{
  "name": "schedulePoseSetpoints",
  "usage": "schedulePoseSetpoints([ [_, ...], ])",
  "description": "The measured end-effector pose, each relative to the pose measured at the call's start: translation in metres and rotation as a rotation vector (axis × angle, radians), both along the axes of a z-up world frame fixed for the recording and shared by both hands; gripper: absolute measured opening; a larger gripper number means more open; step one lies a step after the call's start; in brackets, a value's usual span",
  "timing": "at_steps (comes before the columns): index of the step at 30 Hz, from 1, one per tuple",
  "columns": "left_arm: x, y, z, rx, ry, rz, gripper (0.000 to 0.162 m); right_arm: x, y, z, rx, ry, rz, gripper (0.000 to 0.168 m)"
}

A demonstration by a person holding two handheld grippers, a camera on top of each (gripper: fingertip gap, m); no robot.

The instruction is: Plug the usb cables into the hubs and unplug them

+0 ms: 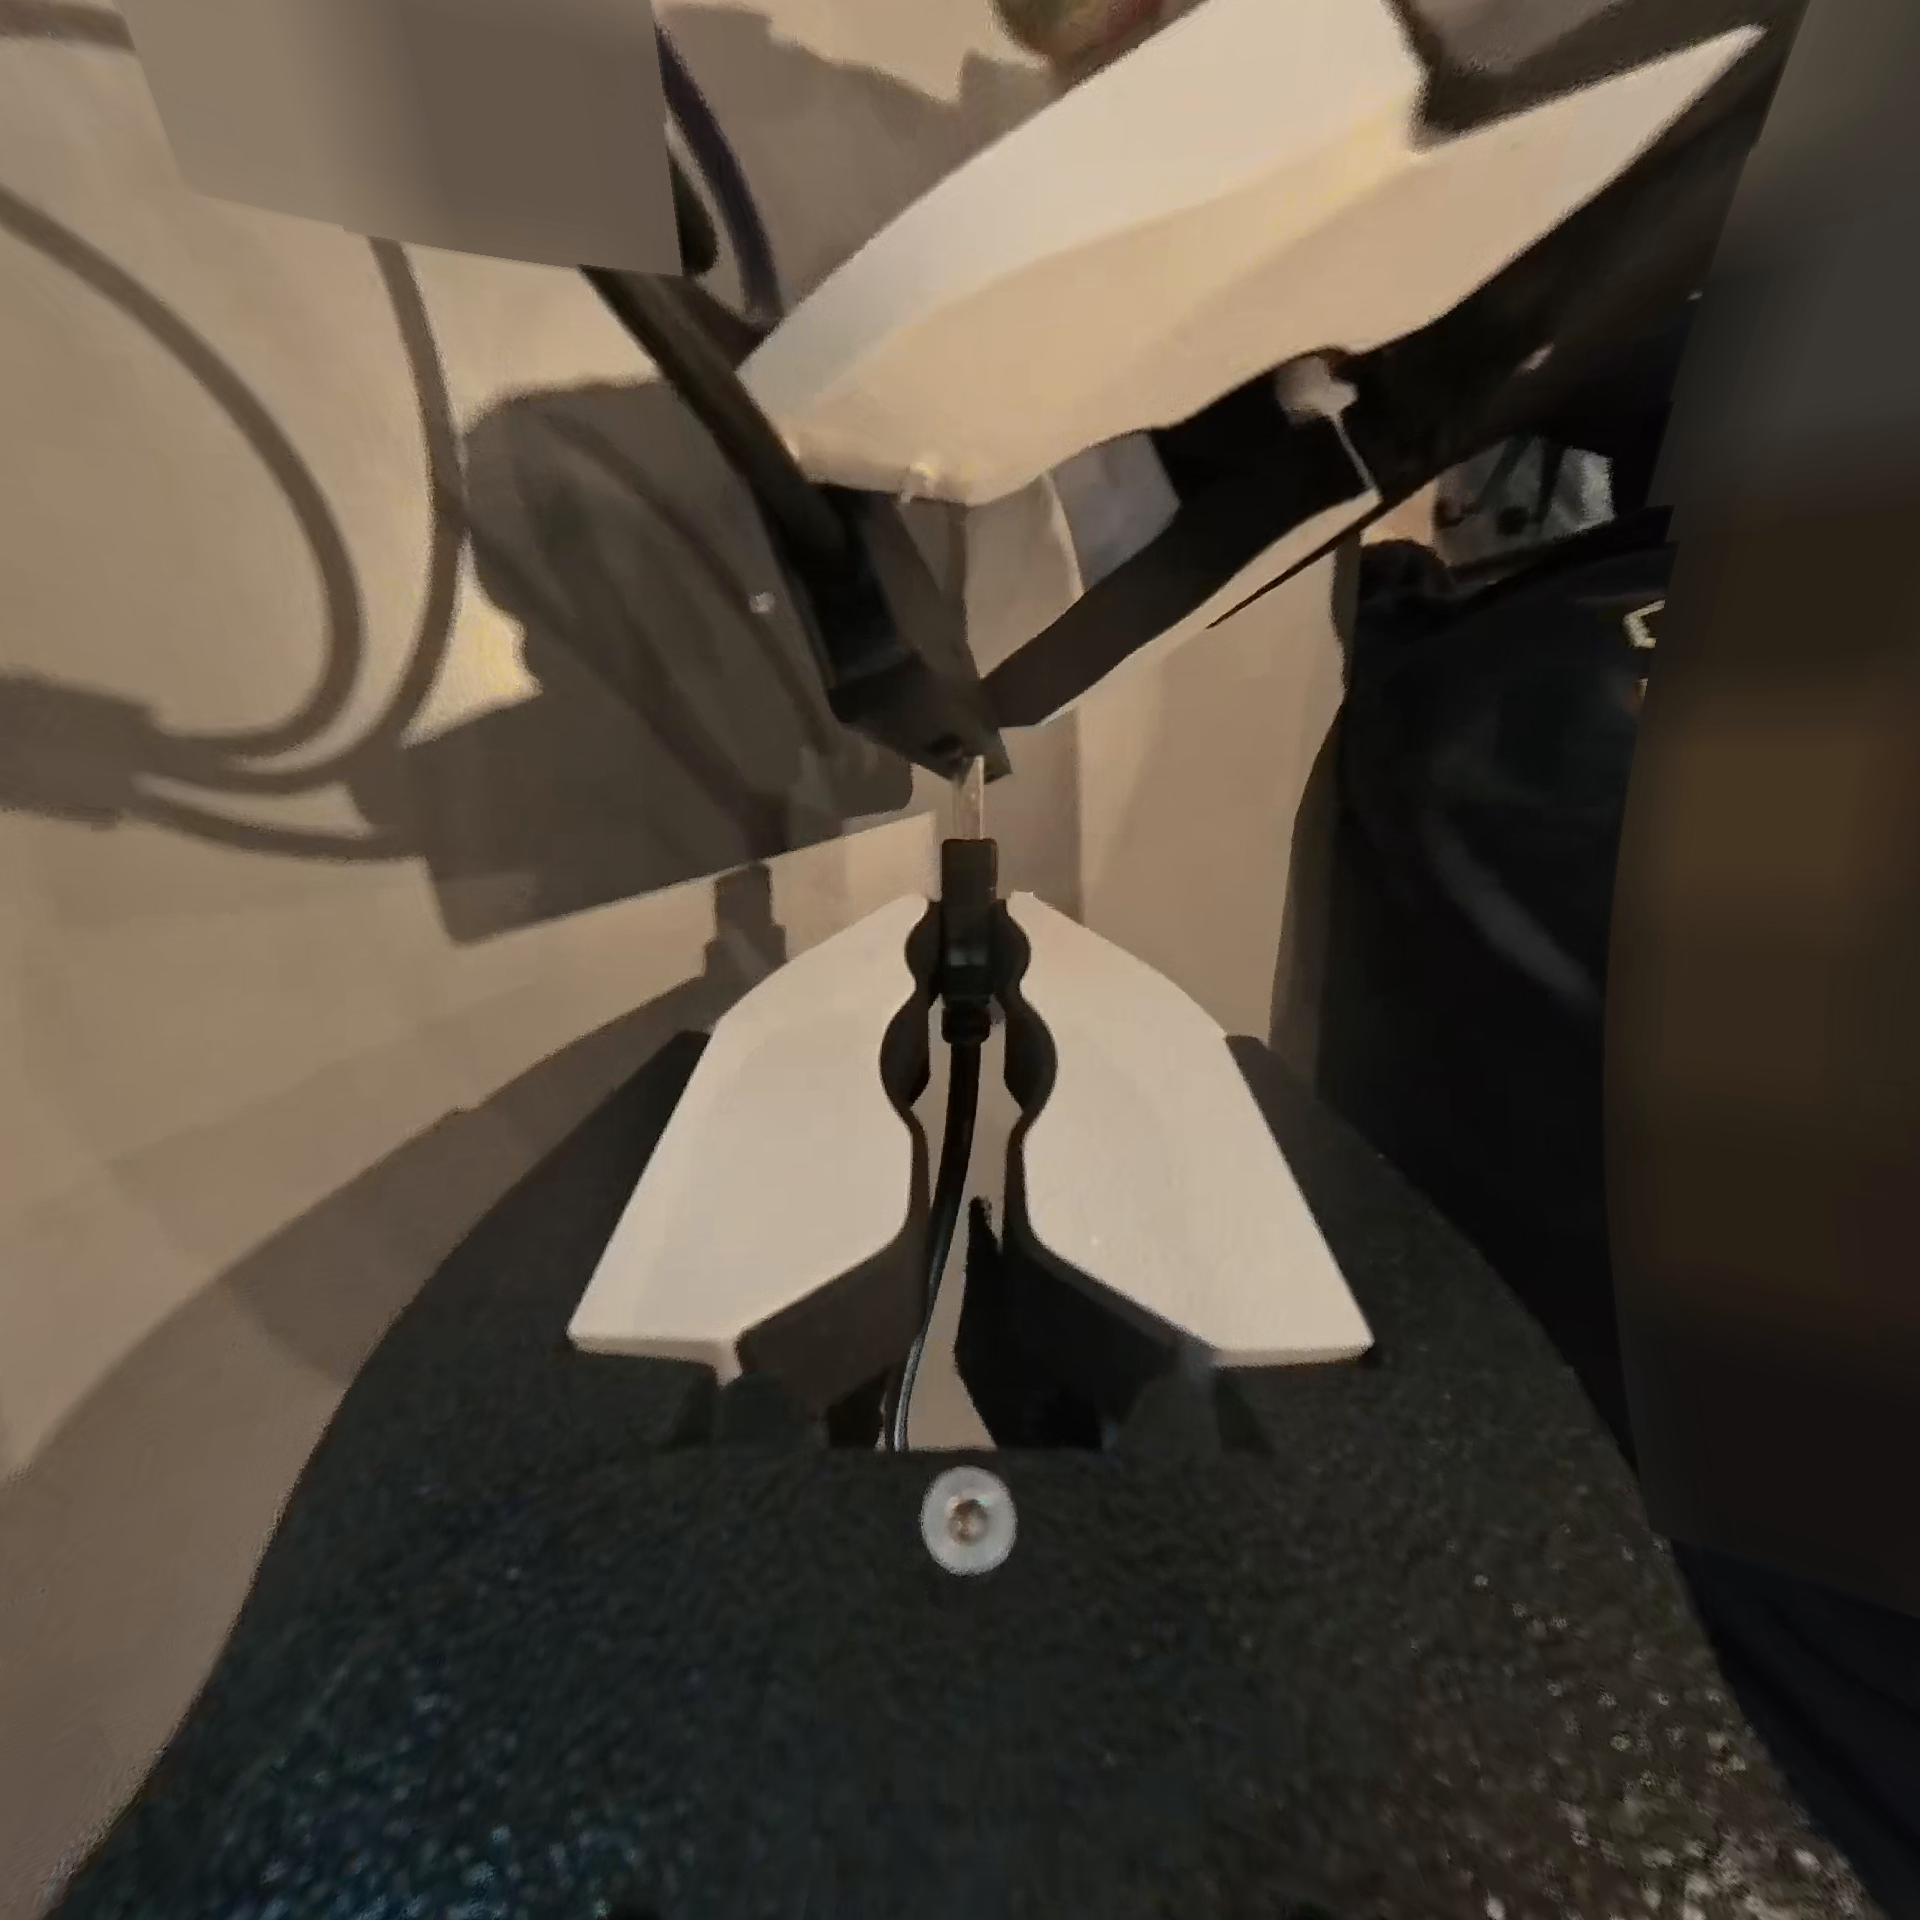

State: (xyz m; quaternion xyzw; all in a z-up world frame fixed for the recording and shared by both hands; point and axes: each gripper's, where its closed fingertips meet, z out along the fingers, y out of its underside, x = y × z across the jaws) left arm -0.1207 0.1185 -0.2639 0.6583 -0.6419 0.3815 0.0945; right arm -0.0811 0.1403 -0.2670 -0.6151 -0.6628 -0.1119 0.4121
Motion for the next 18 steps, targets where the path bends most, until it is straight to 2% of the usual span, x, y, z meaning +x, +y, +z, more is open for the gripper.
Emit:
schedulePoseSetpoints([
  [18, 0.0078, 0.0048, -0.0038, -0.052, 0.092, 0.078, 0.009, 0.0063, 0.0079, 0.0014, 0.084, -0.087, -0.053, 0.116],
])
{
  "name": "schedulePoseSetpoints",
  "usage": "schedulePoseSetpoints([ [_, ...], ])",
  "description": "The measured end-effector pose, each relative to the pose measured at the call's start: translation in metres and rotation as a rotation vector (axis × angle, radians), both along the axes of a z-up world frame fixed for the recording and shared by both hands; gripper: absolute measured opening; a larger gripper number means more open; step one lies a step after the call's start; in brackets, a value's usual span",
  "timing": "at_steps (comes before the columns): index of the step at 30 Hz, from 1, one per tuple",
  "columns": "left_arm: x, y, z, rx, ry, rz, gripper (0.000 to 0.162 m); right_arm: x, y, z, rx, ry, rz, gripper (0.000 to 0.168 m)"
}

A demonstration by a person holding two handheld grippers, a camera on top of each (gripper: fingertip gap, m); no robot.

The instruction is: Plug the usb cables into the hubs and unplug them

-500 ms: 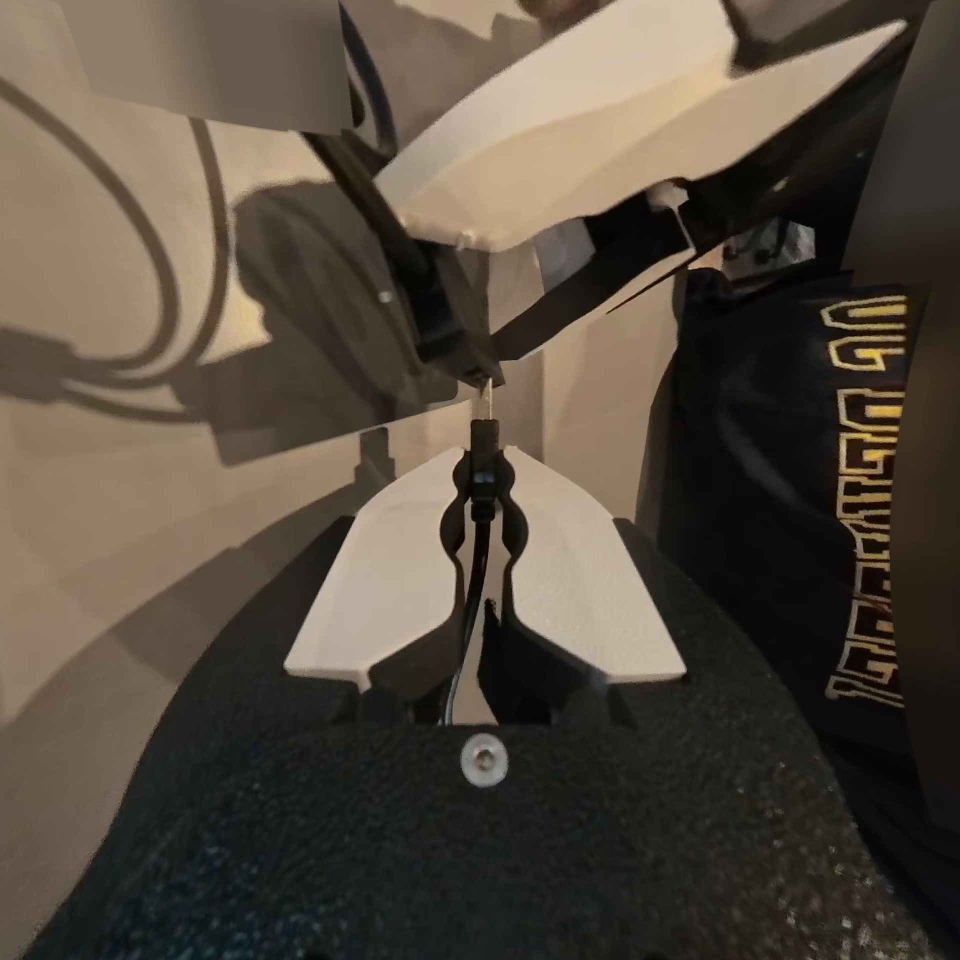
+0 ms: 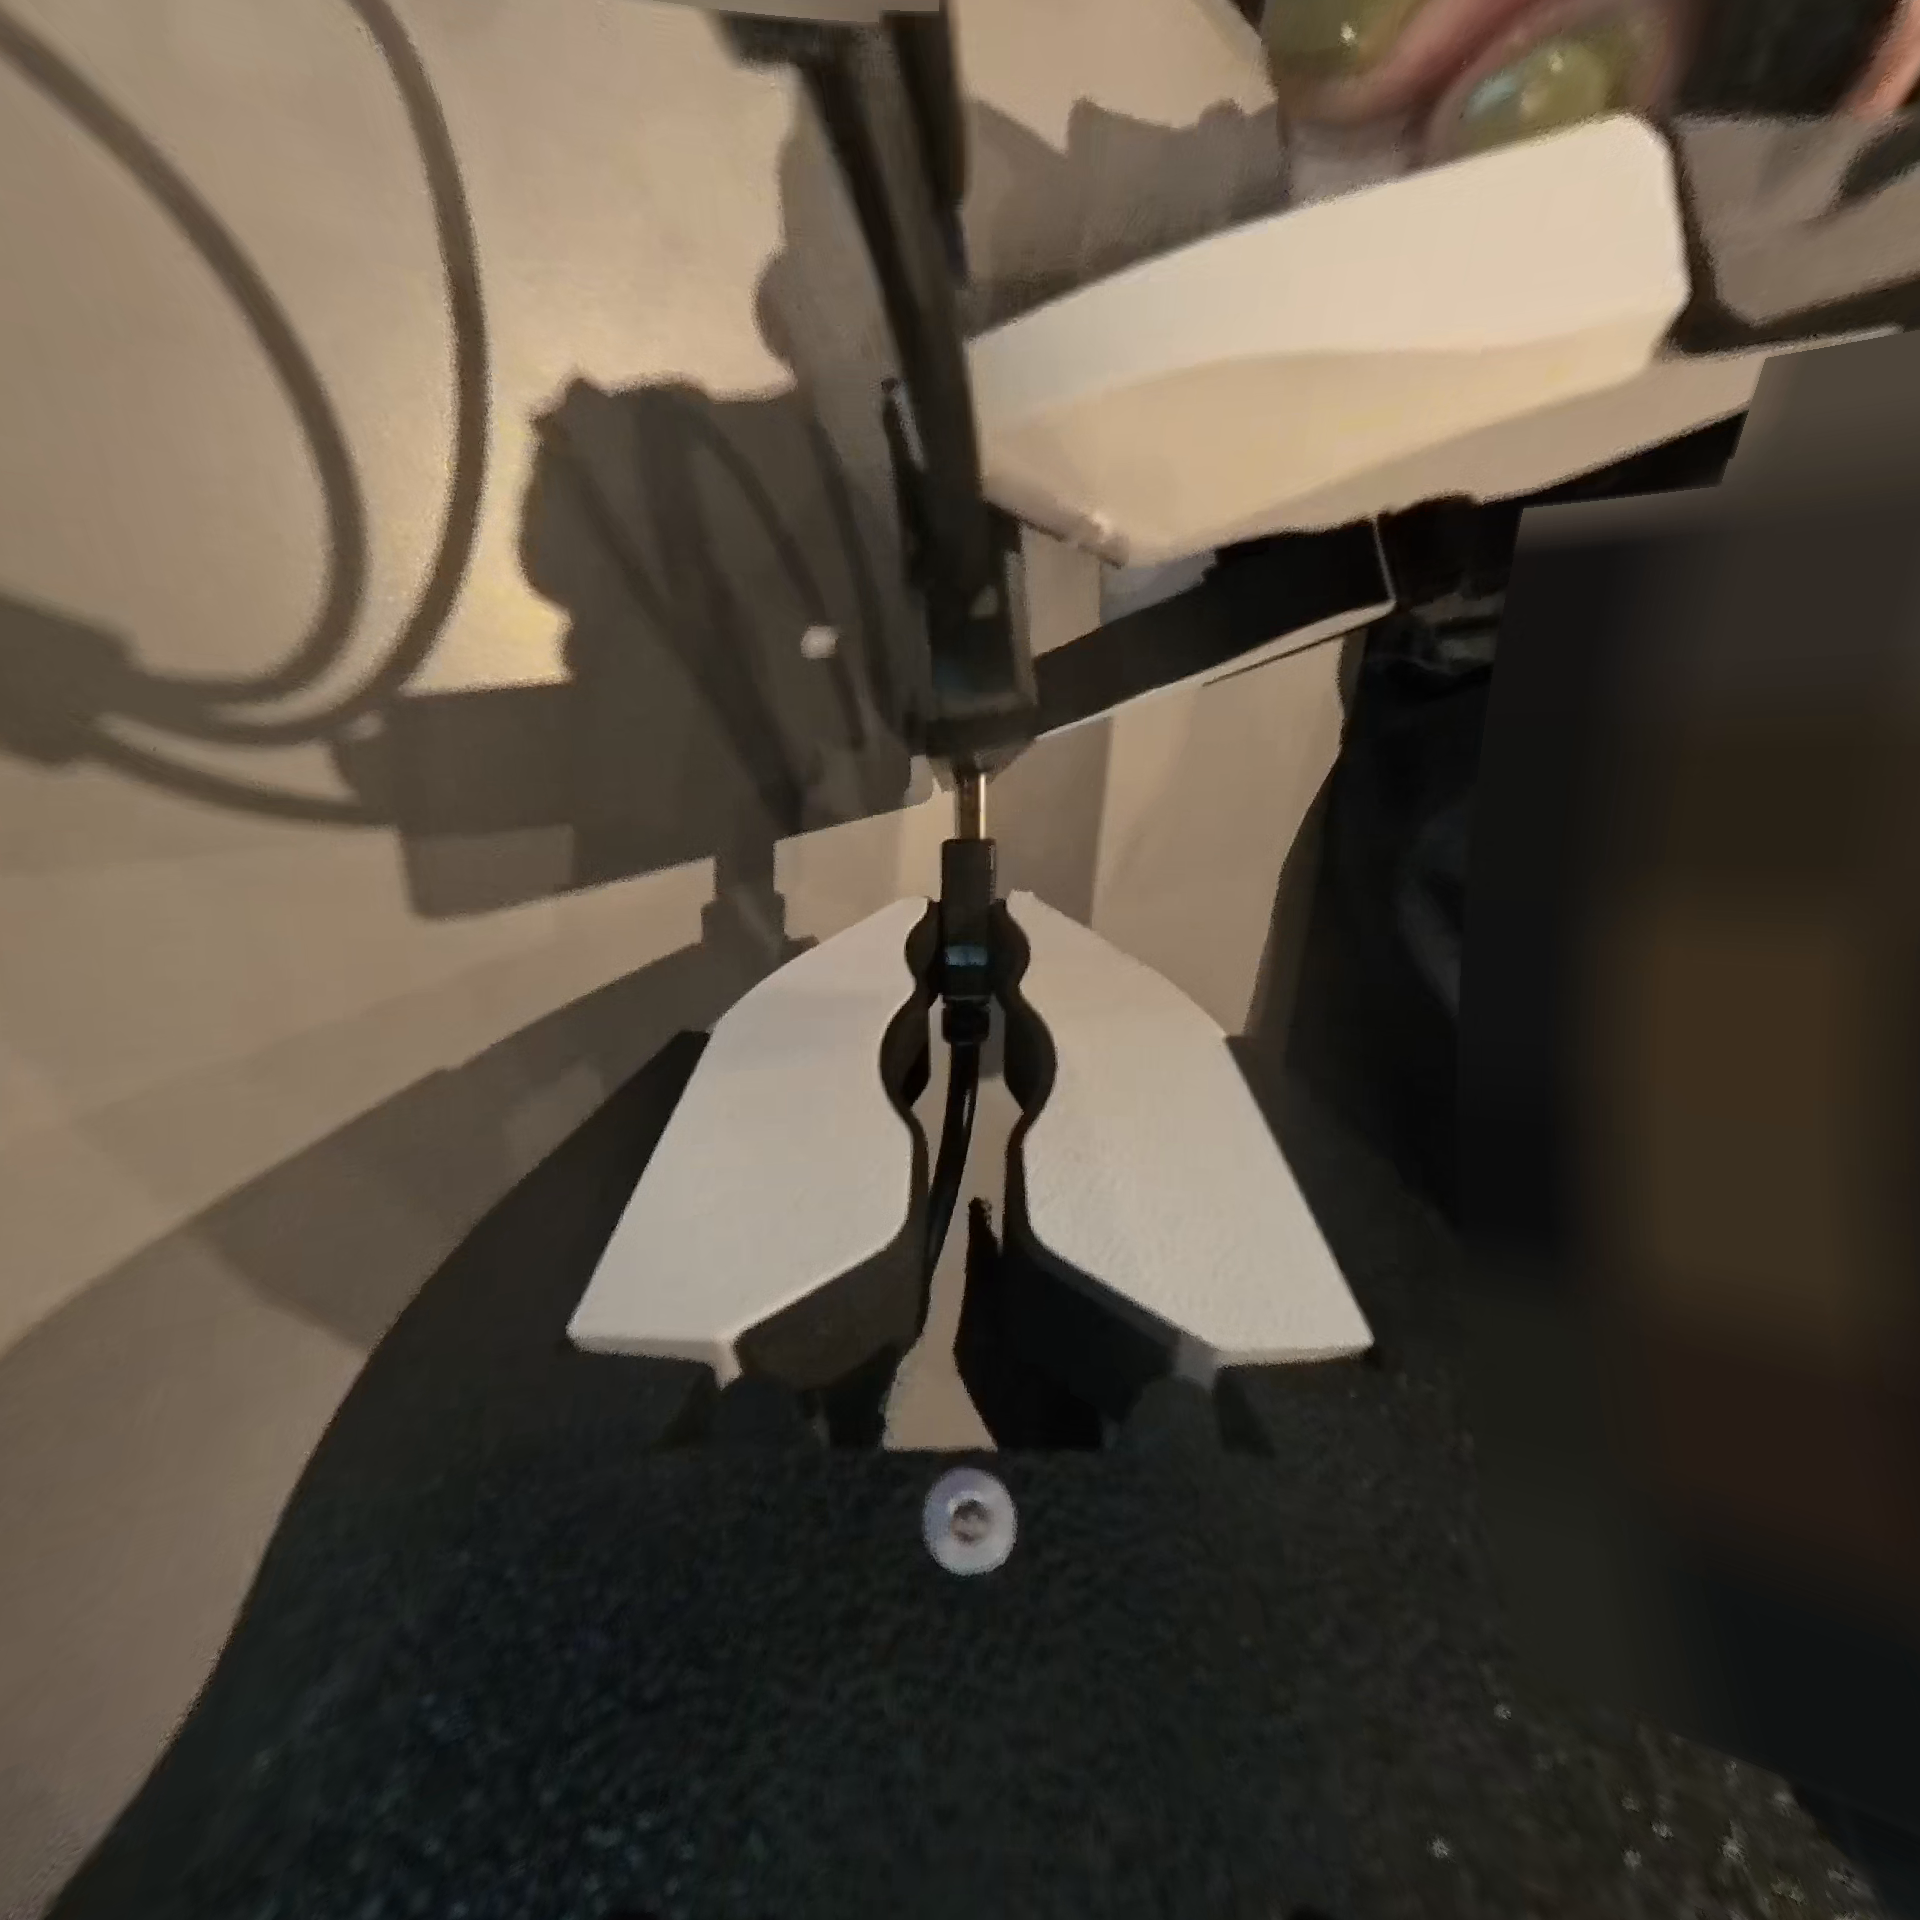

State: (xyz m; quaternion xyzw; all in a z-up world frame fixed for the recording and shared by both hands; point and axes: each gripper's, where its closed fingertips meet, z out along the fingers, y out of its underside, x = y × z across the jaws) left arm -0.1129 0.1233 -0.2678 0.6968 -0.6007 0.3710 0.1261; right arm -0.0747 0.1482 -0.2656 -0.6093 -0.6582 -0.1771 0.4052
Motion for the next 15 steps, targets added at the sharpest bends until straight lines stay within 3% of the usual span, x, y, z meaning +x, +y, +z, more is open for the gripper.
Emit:
schedulePoseSetpoints([
  [15, 0.0035, 0.0013, -0.0029, 0.031, 0.029, -0.020, 0.008, -0.0003, 0.0013, -0.0012, -0.007, 0.001, -0.016, 0.115],
])
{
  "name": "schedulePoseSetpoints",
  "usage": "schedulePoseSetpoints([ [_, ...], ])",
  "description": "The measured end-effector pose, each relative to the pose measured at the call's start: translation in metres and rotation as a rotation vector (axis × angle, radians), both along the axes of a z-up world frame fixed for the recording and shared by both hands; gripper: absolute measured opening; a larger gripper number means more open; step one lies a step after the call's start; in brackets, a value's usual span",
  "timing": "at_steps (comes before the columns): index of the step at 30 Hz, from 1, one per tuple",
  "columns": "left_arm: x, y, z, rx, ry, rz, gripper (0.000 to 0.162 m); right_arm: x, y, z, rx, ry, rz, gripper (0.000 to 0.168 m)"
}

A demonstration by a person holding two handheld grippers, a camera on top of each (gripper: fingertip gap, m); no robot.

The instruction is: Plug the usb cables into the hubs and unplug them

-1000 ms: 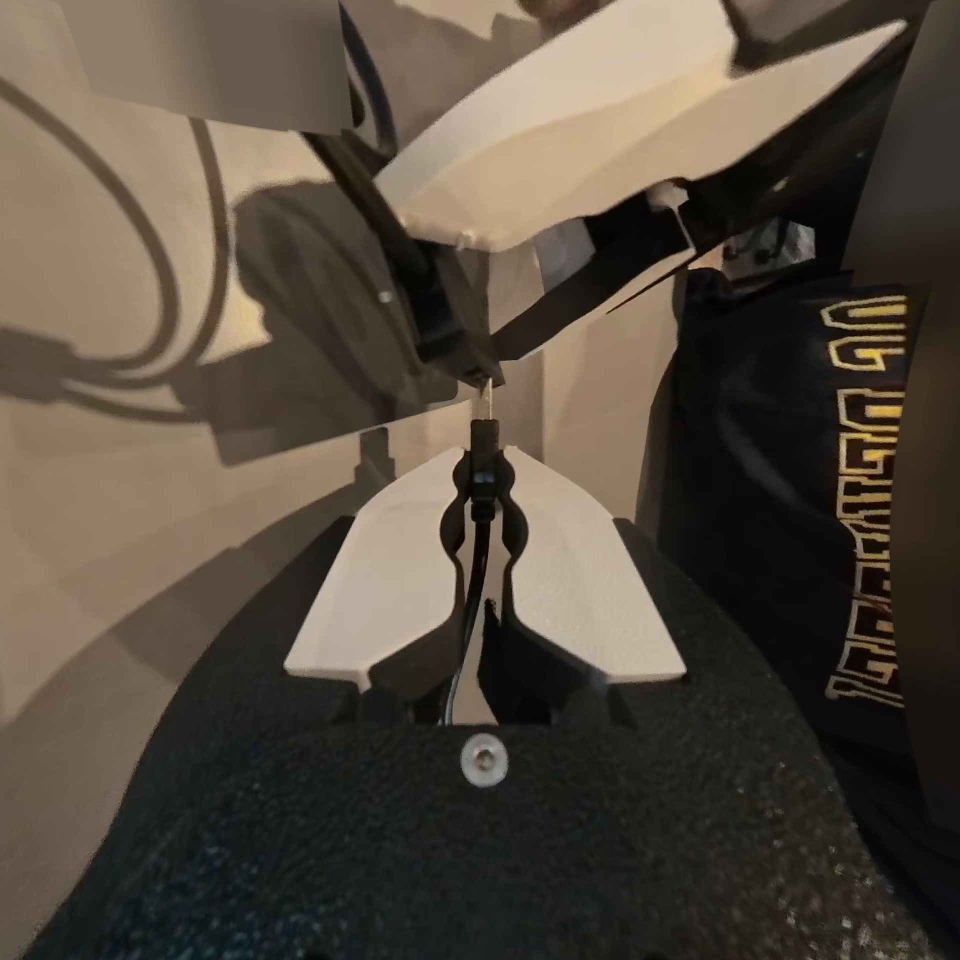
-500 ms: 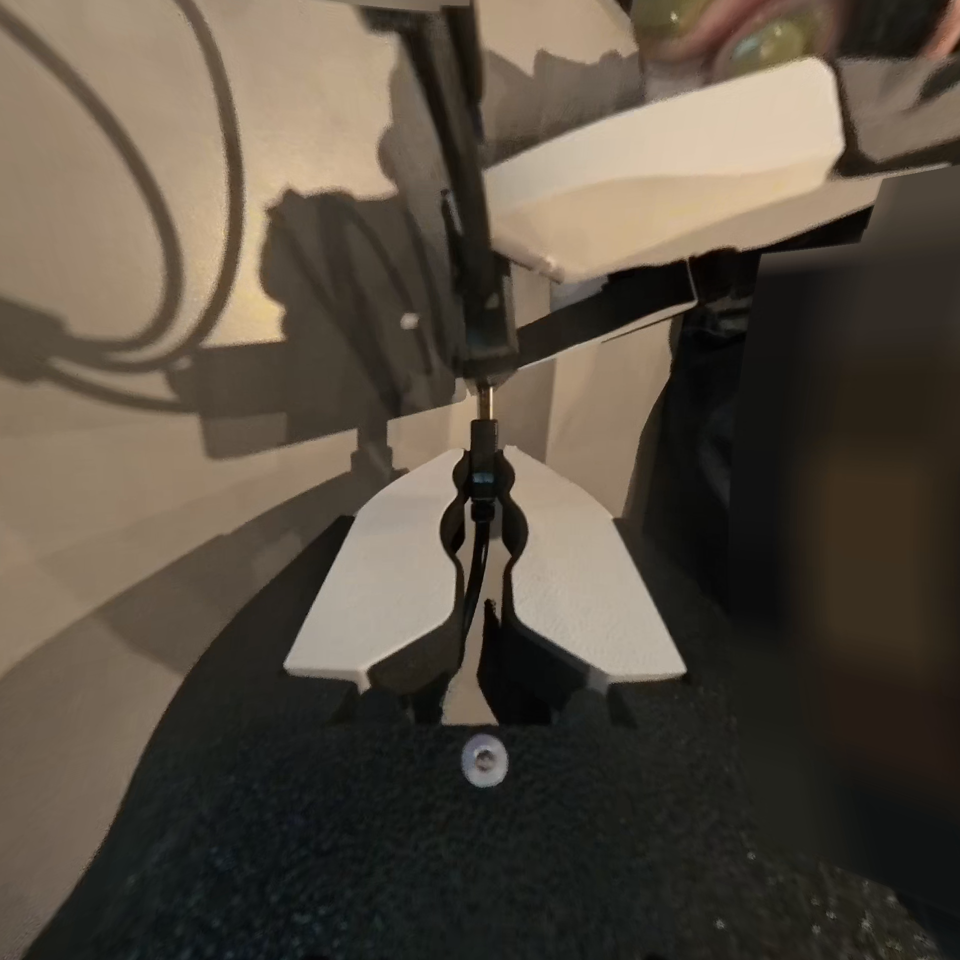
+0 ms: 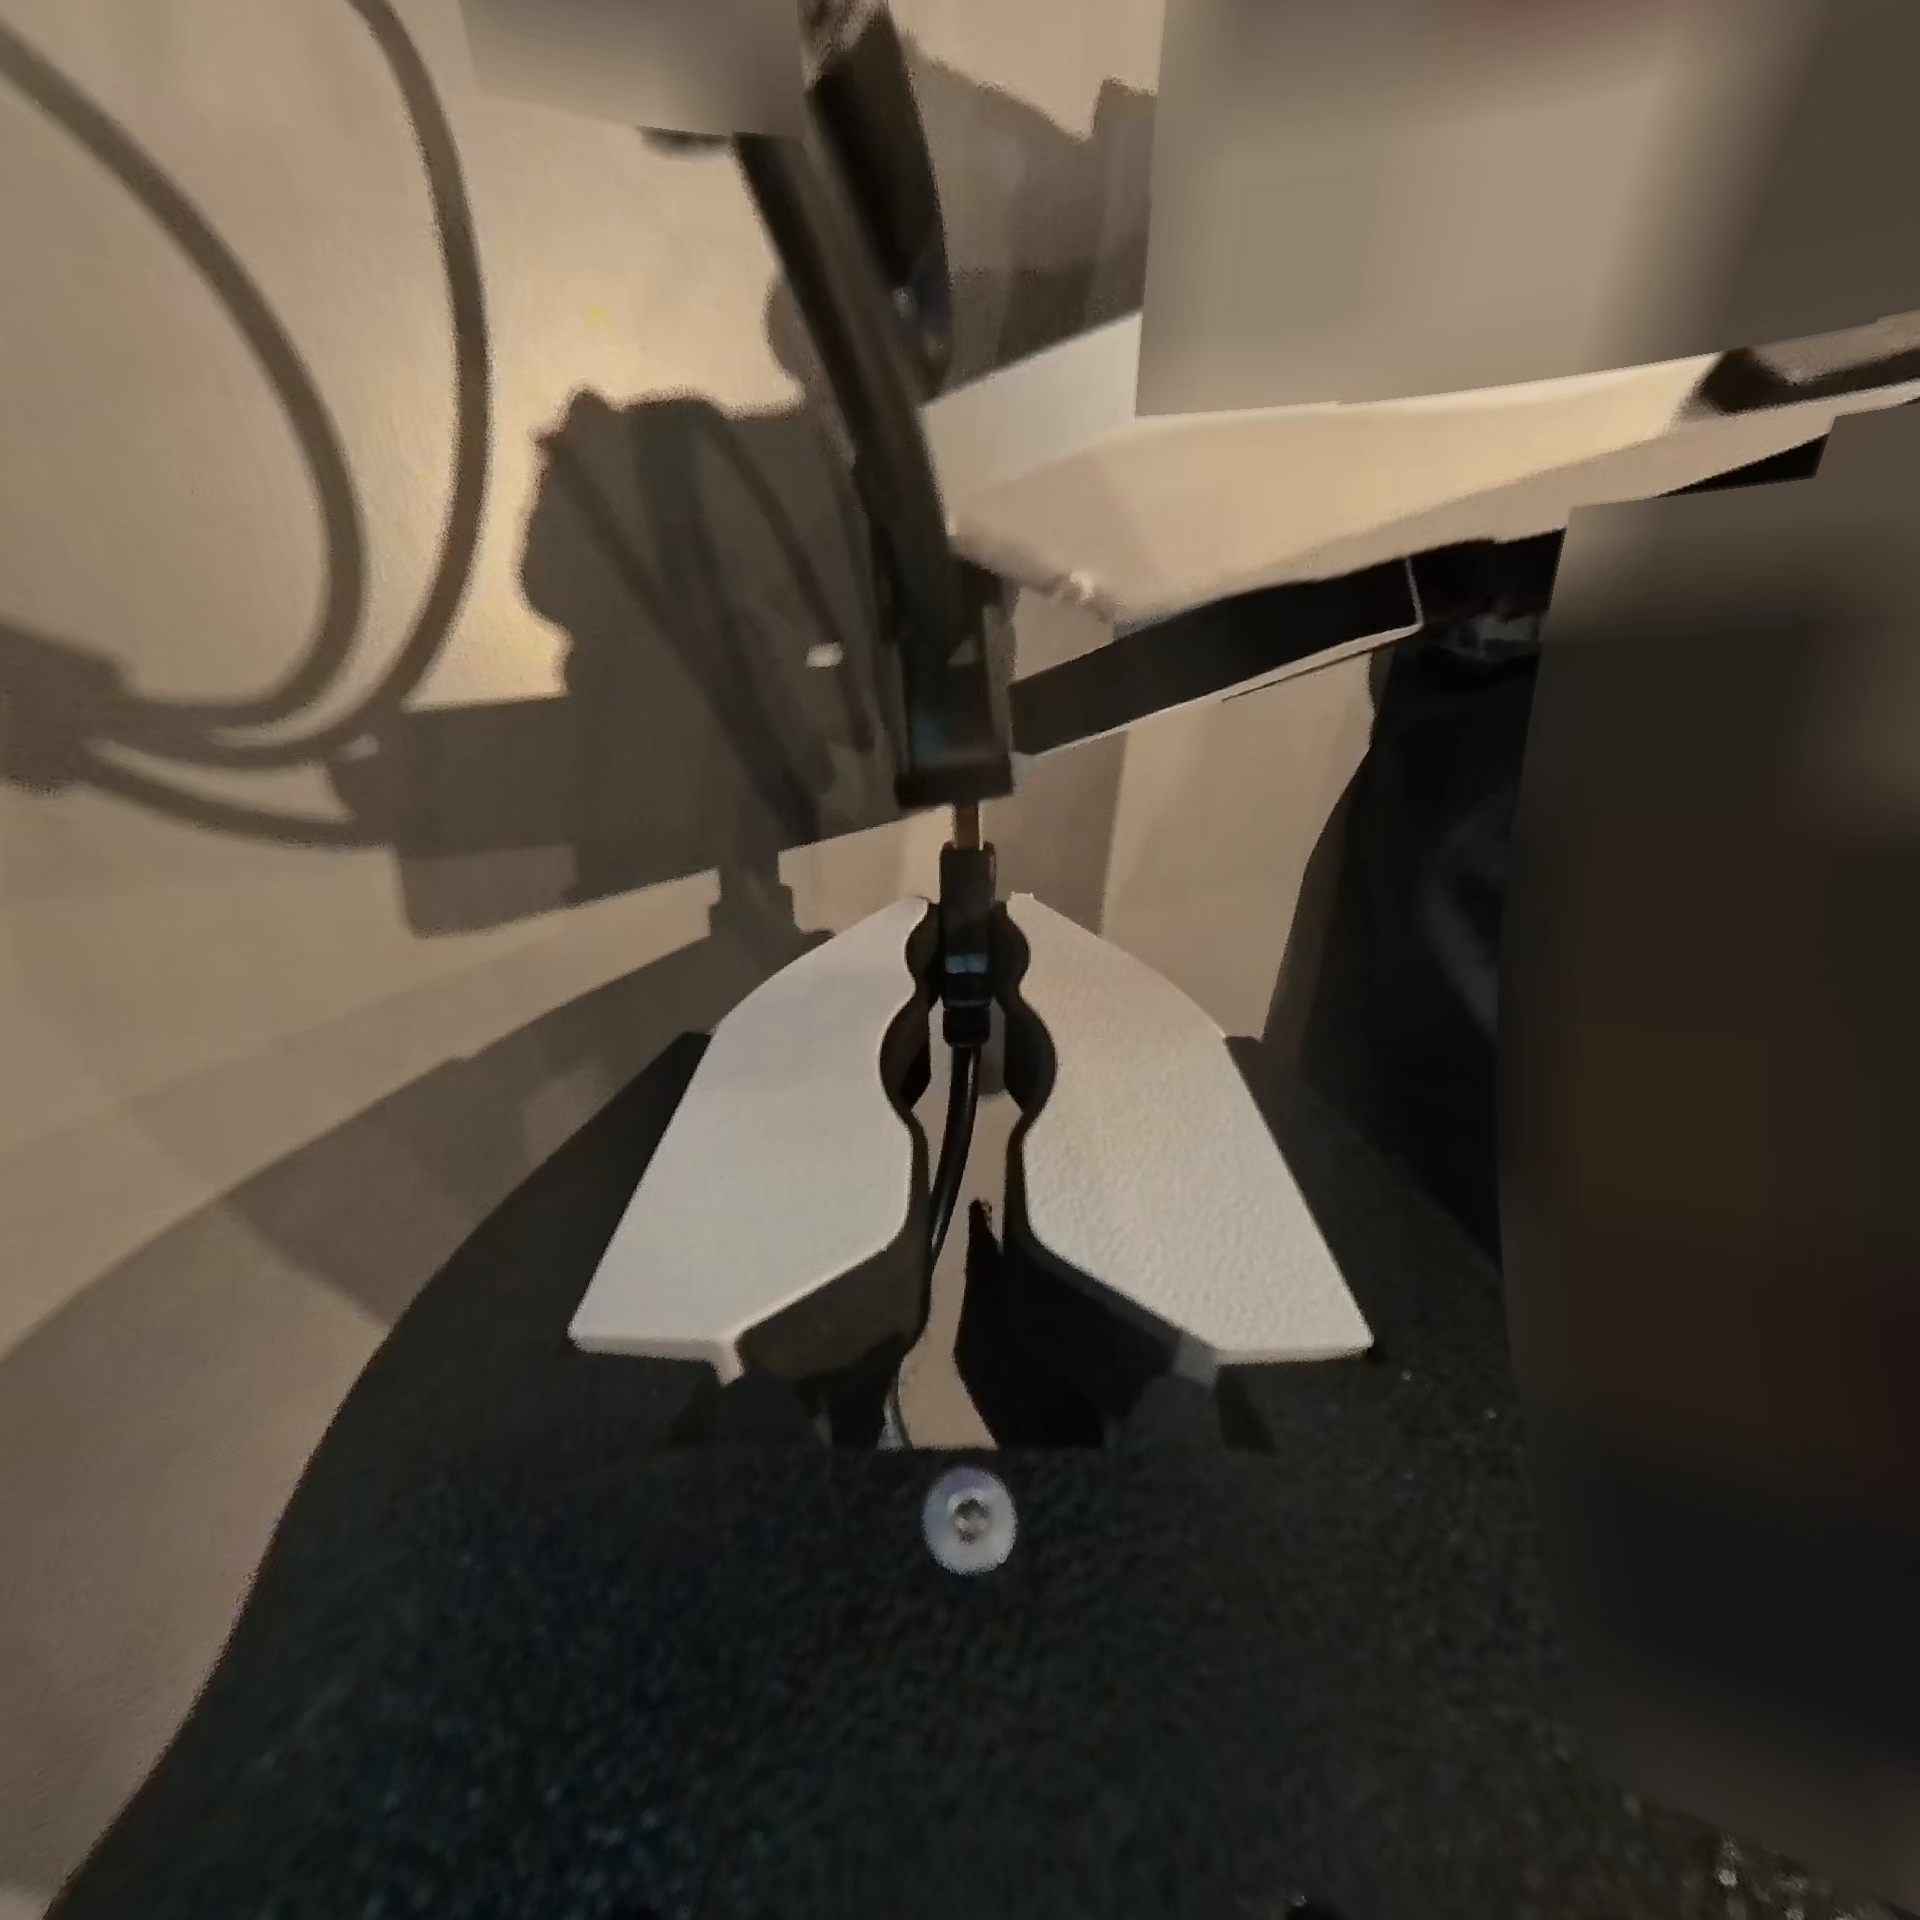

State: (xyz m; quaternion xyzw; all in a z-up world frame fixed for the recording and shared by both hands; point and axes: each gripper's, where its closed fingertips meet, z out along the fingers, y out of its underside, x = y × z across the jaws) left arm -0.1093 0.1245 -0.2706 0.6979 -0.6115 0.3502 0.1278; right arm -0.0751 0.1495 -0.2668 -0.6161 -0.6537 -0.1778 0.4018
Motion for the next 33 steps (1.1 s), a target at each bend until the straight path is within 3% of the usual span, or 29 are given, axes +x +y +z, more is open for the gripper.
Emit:
schedulePoseSetpoints([
  [8, -0.001, -0.004, -0.001, 0.018, 0.027, -0.040, 0.009, -0.007, -0.005, 0.001, 0.039, -0.050, 0.051, 0.115],
  [14, 0.001, -0.004, -0.001, -0.010, -0.055, -0.003, 0.009, -0.007, -0.005, 0.000, 0.019, -0.022, 0.039, 0.115],
  [17, 0.001, -0.004, 0.007, -0.031, -0.129, 0.044, 0.027, -0.008, -0.005, 0.000, 0.013, -0.001, 0.039, 0.115],
  [19, 0.002, 0.003, 0.020, -0.007, -0.210, 0.106, 0.045, -0.005, -0.003, 0.000, 0.016, 0.003, 0.027, 0.115],
  [23, -0.011, 0.024, 0.051, 0.130, -0.344, 0.253, 0.056, 0.005, 0.004, 0.005, 0.036, 0.029, -0.020, 0.115],
  [27, -0.036, 0.038, 0.095, 0.309, -0.479, 0.390, 0.057, 0.019, 0.012, 0.033, 0.091, 0.094, -0.074, 0.115],
  [33, -0.084, 0.047, 0.172, 0.542, -0.667, 0.560, 0.049, 0.057, 0.011, 0.107, 0.229, 0.080, -0.125, 0.115],
])
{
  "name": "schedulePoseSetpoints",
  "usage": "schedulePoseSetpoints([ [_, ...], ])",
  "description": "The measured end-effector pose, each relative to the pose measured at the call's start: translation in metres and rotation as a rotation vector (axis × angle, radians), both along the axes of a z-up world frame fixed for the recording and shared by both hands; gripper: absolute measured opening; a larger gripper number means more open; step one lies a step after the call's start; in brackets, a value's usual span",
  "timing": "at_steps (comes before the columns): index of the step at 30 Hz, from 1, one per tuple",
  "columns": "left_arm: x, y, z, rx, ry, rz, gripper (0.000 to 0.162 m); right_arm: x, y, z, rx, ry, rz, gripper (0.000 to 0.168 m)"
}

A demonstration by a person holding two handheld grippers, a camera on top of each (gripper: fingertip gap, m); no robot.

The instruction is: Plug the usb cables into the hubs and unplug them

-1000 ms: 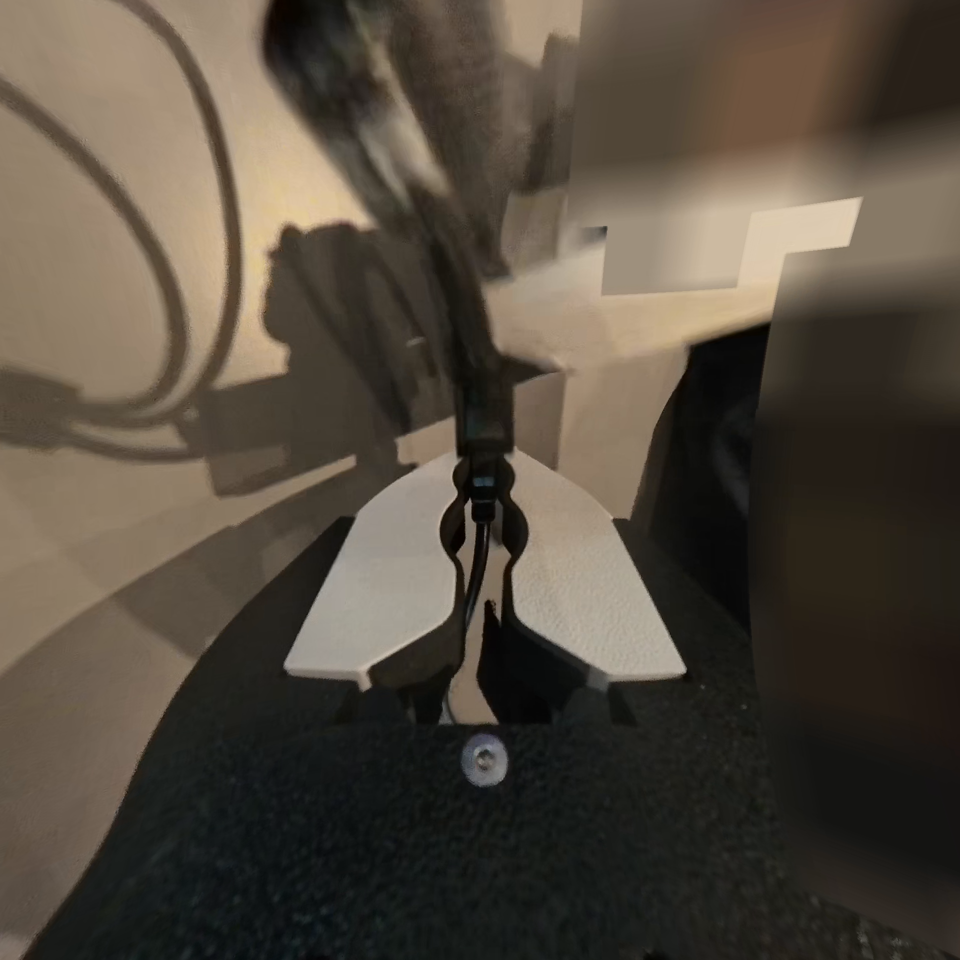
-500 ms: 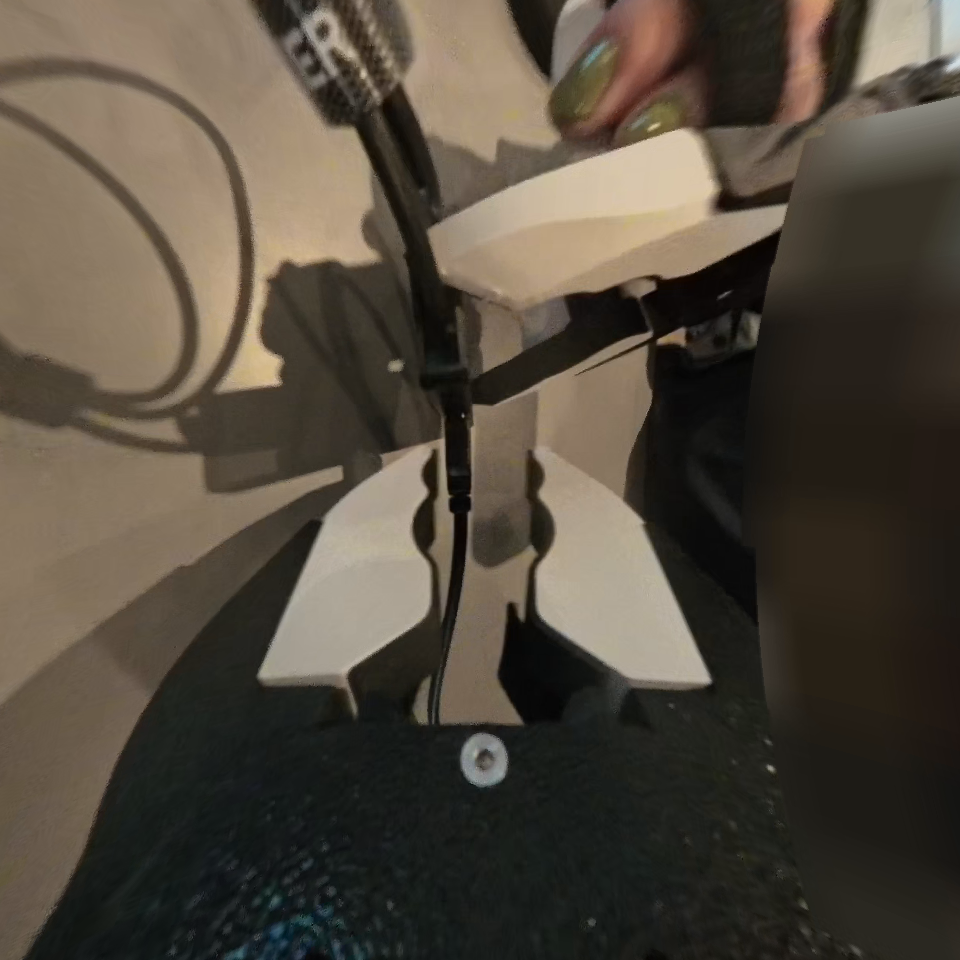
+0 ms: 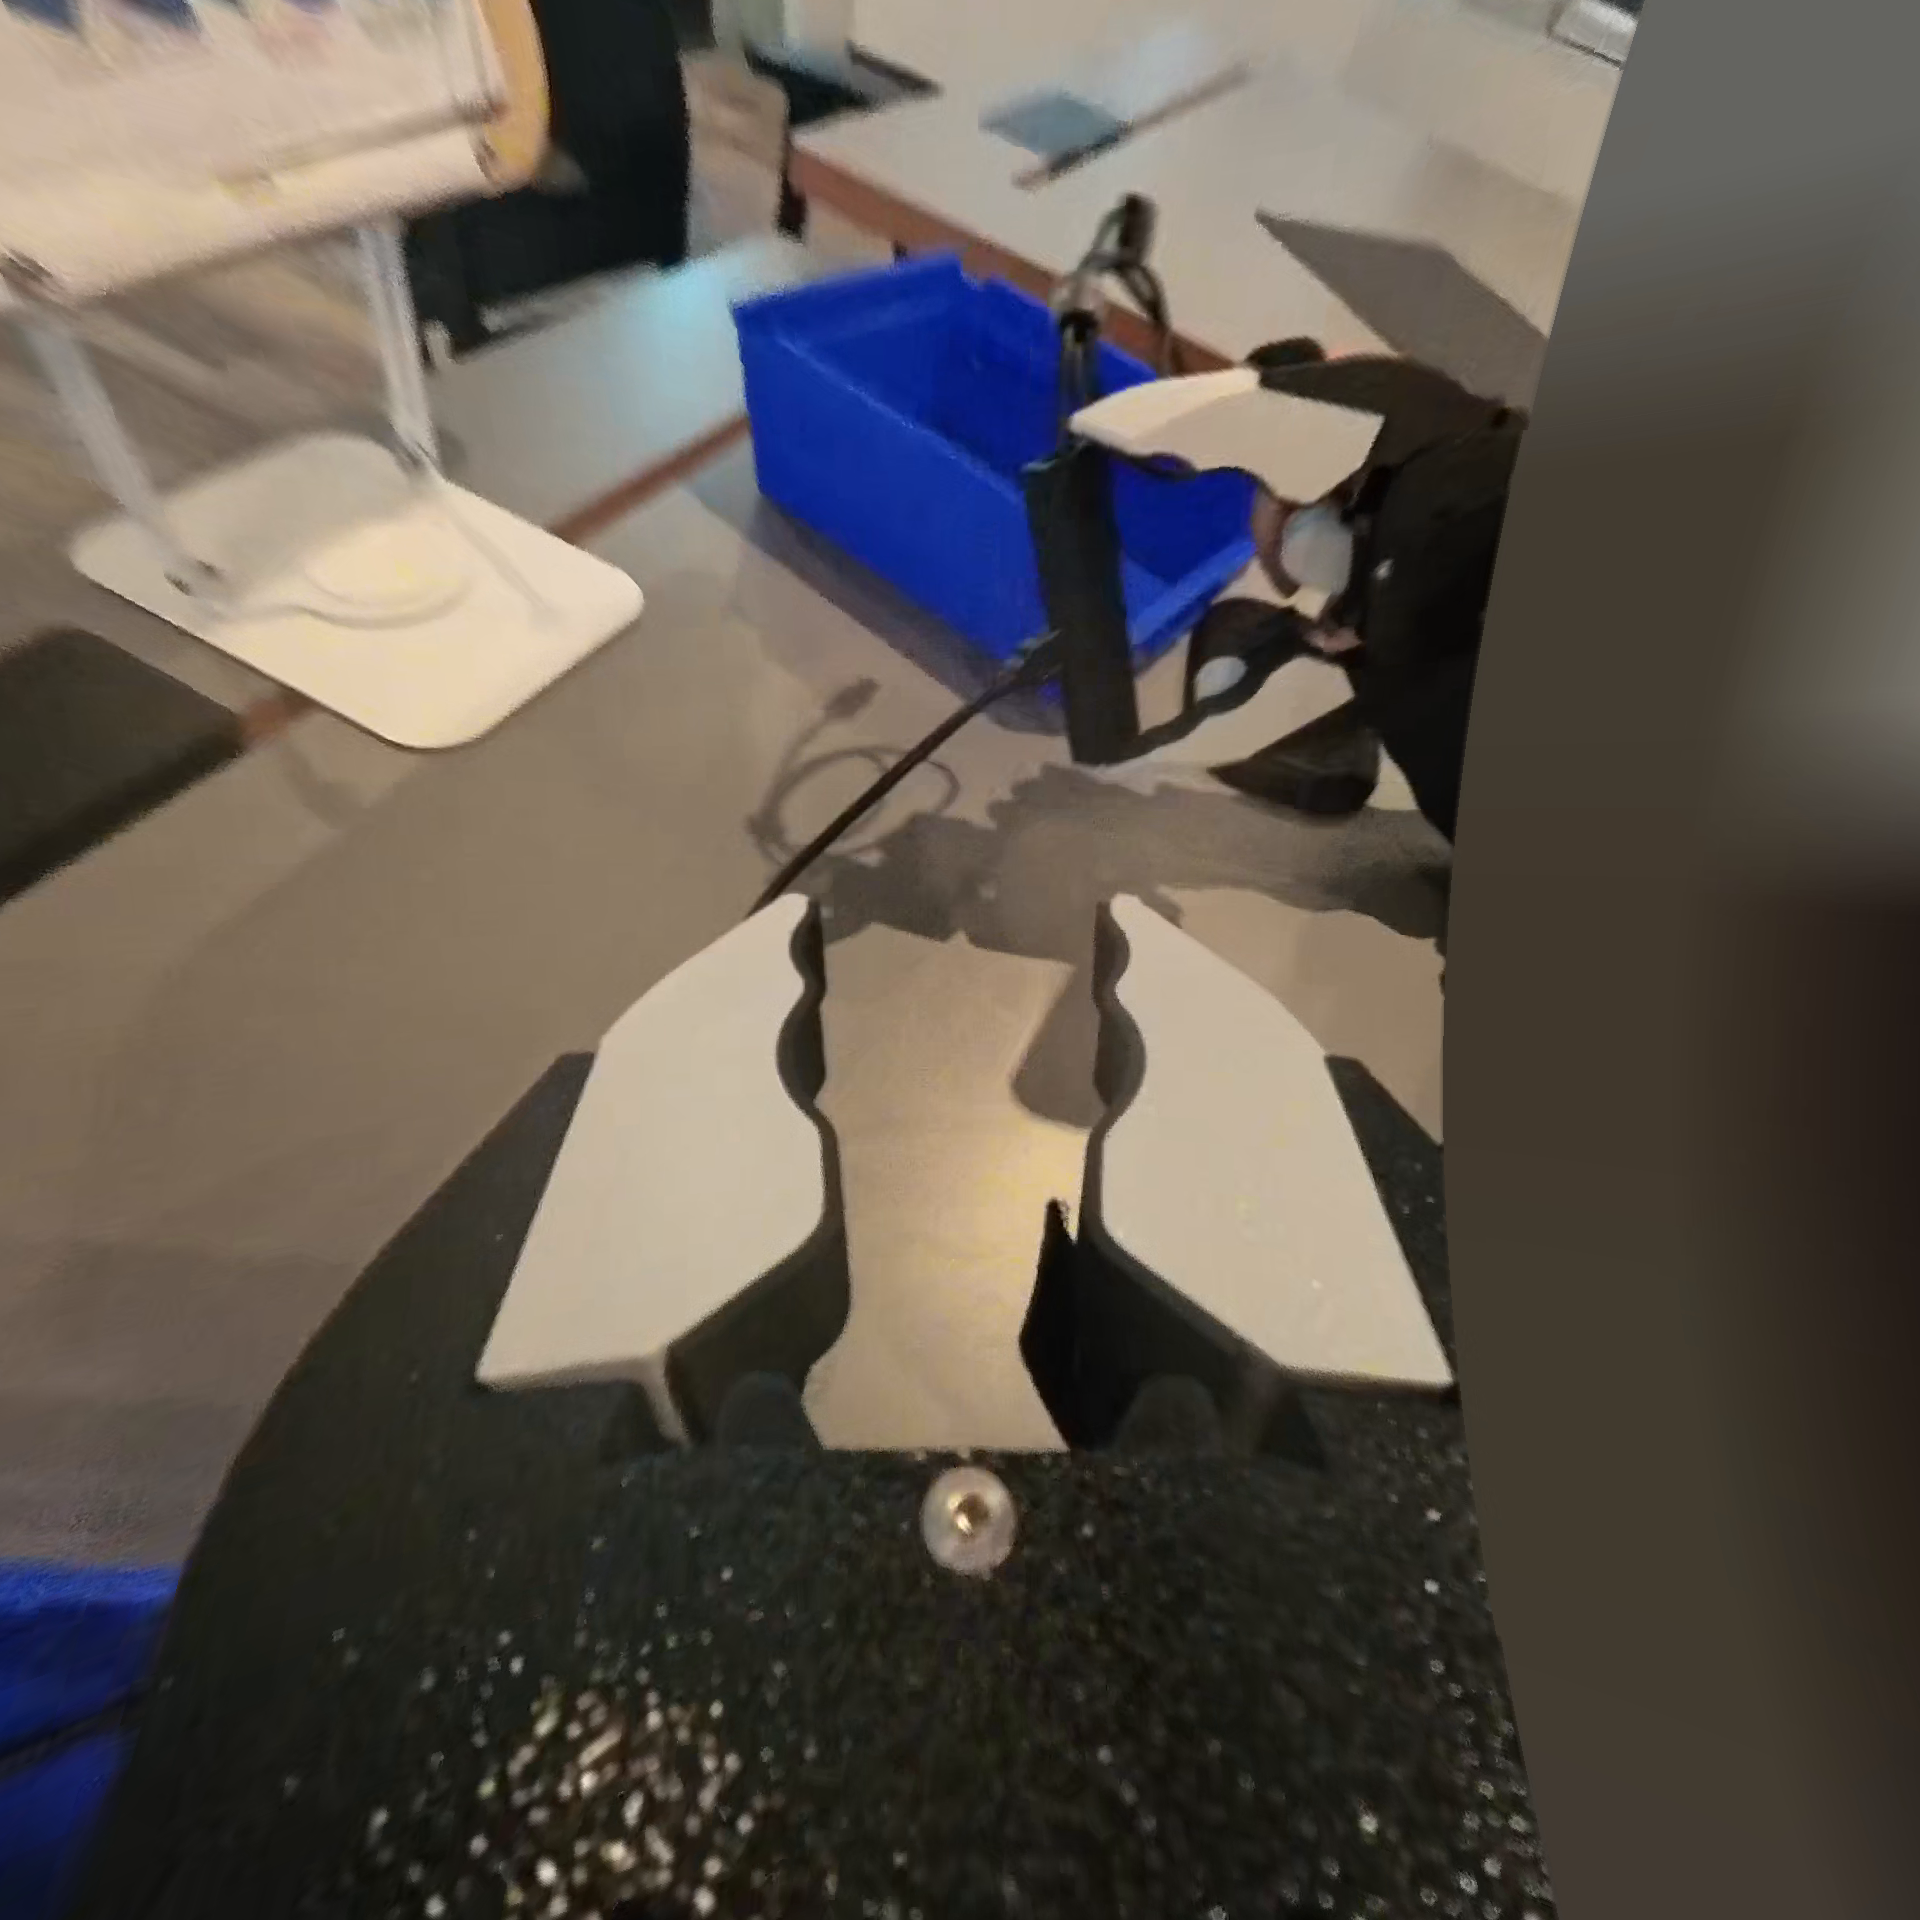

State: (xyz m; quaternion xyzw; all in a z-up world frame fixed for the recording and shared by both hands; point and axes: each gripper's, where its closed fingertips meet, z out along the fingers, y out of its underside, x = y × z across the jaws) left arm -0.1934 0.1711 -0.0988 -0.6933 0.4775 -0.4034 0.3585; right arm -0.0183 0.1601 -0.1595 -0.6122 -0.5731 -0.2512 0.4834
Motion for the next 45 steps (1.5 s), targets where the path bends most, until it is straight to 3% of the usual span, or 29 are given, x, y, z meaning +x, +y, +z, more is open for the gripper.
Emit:
schedulePoseSetpoints([
  [5, -0.015, 0.001, 0.011, 0.052, -0.030, 0.046, 0.049, 0.064, -0.014, 0.076, 0.082, -0.068, -0.099, 0.115],
  [12, 0.012, -0.001, -0.031, -0.077, -0.021, -0.012, 0.049, 0.180, -0.053, 0.170, 0.139, -0.229, -0.385, 0.114],
  [18, 0.035, -0.002, -0.064, -0.153, -0.012, -0.048, 0.047, 0.249, -0.081, 0.209, 0.093, -0.434, -0.584, 0.114],
  [21, 0.043, 0.000, -0.075, -0.179, -0.015, -0.050, 0.046, 0.259, -0.073, 0.193, 0.008, -0.529, -0.592, 0.114],
  [25, 0.048, 0.001, -0.087, -0.202, -0.019, -0.051, 0.046, 0.256, -0.041, 0.142, -0.140, -0.583, -0.527, 0.111],
  [26, 0.049, 0.001, -0.089, -0.209, -0.021, -0.051, 0.046, 0.251, -0.031, 0.133, -0.141, -0.615, -0.476, 0.050],
  [27, 0.049, 0.000, -0.091, -0.218, -0.022, -0.053, 0.046, 0.241, -0.026, 0.116, -0.197, -0.652, -0.354, 0.010],
  [28, 0.049, -0.001, -0.093, -0.225, -0.023, -0.055, 0.046, 0.231, -0.016, 0.106, -0.189, -0.630, -0.286, 0.011],
  [33, 0.049, -0.001, -0.104, -0.256, -0.027, -0.059, 0.047, 0.216, 0.017, 0.039, -0.436, -0.381, -0.253, 0.015],
  [39, 0.055, -0.002, -0.115, -0.277, -0.009, -0.075, 0.046, 0.243, 0.024, -0.044, -0.753, -0.135, -0.449, 0.021],
  [42, 0.057, -0.005, -0.121, -0.280, 0.007, -0.087, 0.045, 0.258, 0.022, -0.050, -0.787, 0.019, -0.544, 0.025],
  [45, 0.059, -0.003, -0.122, -0.243, 0.006, -0.073, 0.045, 0.257, 0.014, -0.050, -0.868, 0.260, -0.613, 0.052],
])
